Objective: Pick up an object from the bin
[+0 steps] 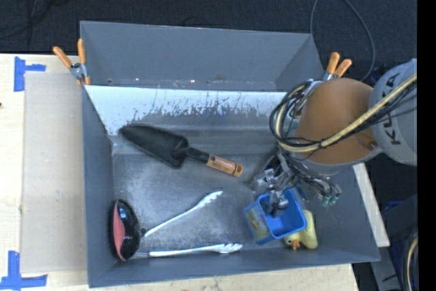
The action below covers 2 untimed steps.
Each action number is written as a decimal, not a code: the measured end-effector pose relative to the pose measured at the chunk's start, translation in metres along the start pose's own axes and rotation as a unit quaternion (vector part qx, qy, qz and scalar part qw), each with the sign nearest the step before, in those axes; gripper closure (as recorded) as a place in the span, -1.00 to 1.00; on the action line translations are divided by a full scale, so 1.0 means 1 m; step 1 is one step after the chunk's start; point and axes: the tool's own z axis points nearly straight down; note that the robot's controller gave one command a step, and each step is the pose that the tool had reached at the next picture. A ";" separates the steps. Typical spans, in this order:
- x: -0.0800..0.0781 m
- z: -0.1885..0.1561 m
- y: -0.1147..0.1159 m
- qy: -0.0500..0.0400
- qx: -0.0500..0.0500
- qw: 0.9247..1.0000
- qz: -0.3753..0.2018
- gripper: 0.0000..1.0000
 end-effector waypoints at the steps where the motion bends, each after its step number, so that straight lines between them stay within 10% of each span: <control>1: -0.008 -0.077 -0.010 0.002 -0.001 1.000 -0.002 1.00; 2: -0.010 -0.114 -0.008 0.002 -0.001 1.000 -0.001 1.00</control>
Offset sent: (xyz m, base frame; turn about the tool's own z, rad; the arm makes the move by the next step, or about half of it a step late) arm 0.0185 0.0137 0.2232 0.0028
